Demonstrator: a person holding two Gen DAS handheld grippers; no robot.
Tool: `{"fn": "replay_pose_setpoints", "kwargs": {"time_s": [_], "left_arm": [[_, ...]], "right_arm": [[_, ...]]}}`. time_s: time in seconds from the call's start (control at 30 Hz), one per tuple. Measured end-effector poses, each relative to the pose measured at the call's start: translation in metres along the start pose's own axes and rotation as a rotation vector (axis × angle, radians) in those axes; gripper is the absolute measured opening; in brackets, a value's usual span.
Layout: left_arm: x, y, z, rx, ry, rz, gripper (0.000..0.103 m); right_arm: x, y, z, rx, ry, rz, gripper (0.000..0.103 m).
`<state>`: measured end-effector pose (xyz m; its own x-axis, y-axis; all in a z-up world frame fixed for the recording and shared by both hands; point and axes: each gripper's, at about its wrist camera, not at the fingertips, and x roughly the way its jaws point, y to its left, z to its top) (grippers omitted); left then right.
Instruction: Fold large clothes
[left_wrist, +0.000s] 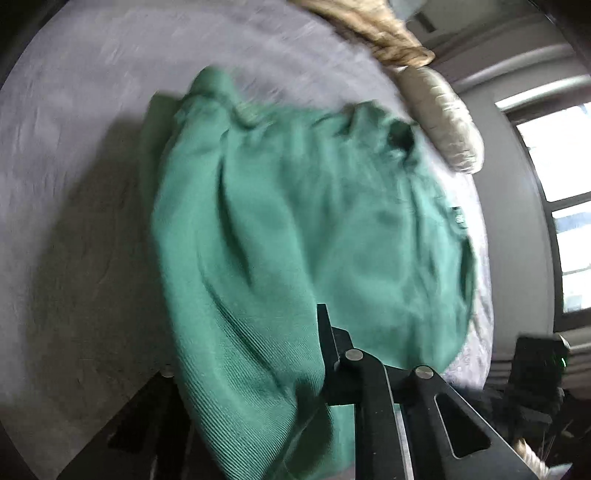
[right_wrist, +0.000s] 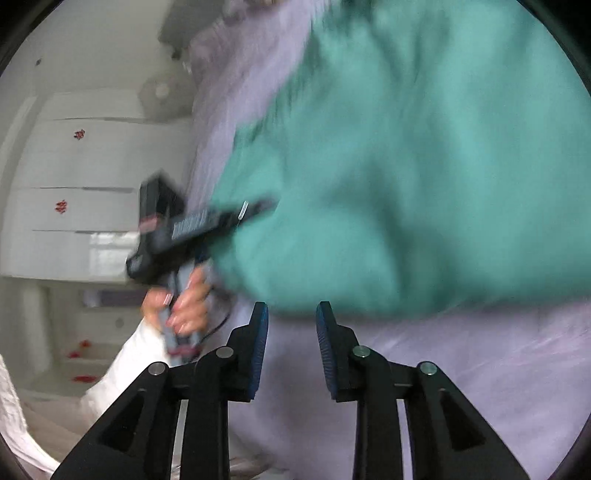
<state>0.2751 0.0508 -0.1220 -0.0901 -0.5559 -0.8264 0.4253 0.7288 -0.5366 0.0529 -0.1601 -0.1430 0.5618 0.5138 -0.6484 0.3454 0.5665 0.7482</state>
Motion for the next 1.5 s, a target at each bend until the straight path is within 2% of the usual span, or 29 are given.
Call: {"fn": "replay_pose_setpoints", "kwargs": {"time_s": [0.07, 0.1, 0.13, 0.17, 0.27, 0.4, 0.47, 0.57, 0.67, 0.77, 0.9, 0.93, 0.97, 1.0, 1.03, 1.07, 1.2, 1.27, 1.3, 1.33, 1.43, 1.5], "left_arm": [[-0.009, -0.020, 0.007, 0.016, -0.033, -0.016, 0.017], [-0.013, -0.030, 0.009, 0.027, -0.045, -0.023, 0.017], [-0.016, -0.044, 0.012, 0.038, -0.058, -0.032, 0.017], [-0.020, -0.053, 0.012, 0.051, -0.065, -0.043, 0.017], [-0.025, -0.100, 0.018, 0.119, -0.088, -0.055, 0.017], [-0.020, -0.170, 0.023, 0.246, -0.104, -0.095, 0.017], [-0.007, -0.210, 0.027, 0.309, -0.096, -0.109, 0.017], [0.025, -0.265, 0.028, 0.402, -0.062, -0.122, 0.016], [0.078, -0.309, 0.023, 0.485, -0.005, -0.076, 0.017], [0.144, -0.338, 0.010, 0.561, 0.049, 0.042, 0.017], [0.196, -0.345, -0.009, 0.607, 0.089, 0.193, 0.018], [0.198, -0.344, -0.015, 0.625, 0.077, 0.214, 0.024], [0.197, -0.347, -0.019, 0.648, 0.067, 0.216, 0.040], [0.195, -0.351, -0.023, 0.662, 0.062, 0.203, 0.052], [0.191, -0.355, -0.025, 0.669, 0.060, 0.179, 0.075], [0.187, -0.361, -0.025, 0.681, 0.044, 0.146, 0.082], [0.172, -0.379, -0.027, 0.740, 0.010, 0.105, 0.082], [0.151, -0.379, -0.024, 0.724, -0.035, 0.081, 0.082], [0.140, -0.375, -0.021, 0.712, -0.060, 0.075, 0.082], [0.132, -0.372, -0.017, 0.696, -0.084, 0.077, 0.082], [0.106, -0.344, -0.005, 0.624, -0.146, 0.138, 0.082], [0.097, -0.314, 0.004, 0.556, -0.160, 0.208, 0.082]], "right_arm": [[-0.003, -0.012, 0.017, -0.015, -0.049, -0.118, 0.020], [0.004, -0.023, 0.027, -0.019, -0.055, -0.177, 0.012], [0.011, -0.032, 0.030, -0.017, -0.040, -0.204, 0.009], [0.029, -0.046, 0.034, 0.007, 0.010, -0.225, 0.008], [0.045, -0.071, 0.034, 0.067, 0.034, -0.160, 0.004], [0.030, -0.084, 0.031, 0.101, 0.022, -0.026, 0.004], [0.011, -0.092, 0.028, 0.120, -0.001, 0.031, 0.004], [-0.034, -0.112, 0.026, 0.149, -0.078, 0.045, 0.009], [-0.086, -0.142, 0.022, 0.193, -0.192, 0.031, 0.011], [-0.121, -0.178, 0.016, 0.254, -0.258, 0.025, 0.011], [-0.125, -0.217, 0.004, 0.358, -0.255, 0.058, 0.011], [-0.123, -0.222, 0.000, 0.379, -0.254, 0.077, 0.011], [-0.121, -0.229, -0.004, 0.402, -0.253, 0.102, 0.011], [-0.108, -0.222, 0.003, 0.415, -0.254, 0.113, 0.011], [-0.105, -0.225, 0.001, 0.426, -0.254, 0.127, 0.011], [-0.101, -0.226, 0.000, 0.437, -0.253, 0.140, 0.011], [-0.101, -0.230, 0.000, 0.446, -0.245, 0.145, 0.013], [-0.112, -0.228, -0.001, 0.436, -0.246, 0.151, 0.026], [-0.112, -0.223, 0.005, 0.428, -0.252, 0.158, 0.044], [-0.114, -0.220, 0.005, 0.418, -0.261, 0.161, 0.056], [-0.123, -0.212, 0.004, 0.403, -0.281, 0.177, 0.067], [-0.126, -0.206, 0.000, 0.407, -0.283, 0.225, 0.067]]}}
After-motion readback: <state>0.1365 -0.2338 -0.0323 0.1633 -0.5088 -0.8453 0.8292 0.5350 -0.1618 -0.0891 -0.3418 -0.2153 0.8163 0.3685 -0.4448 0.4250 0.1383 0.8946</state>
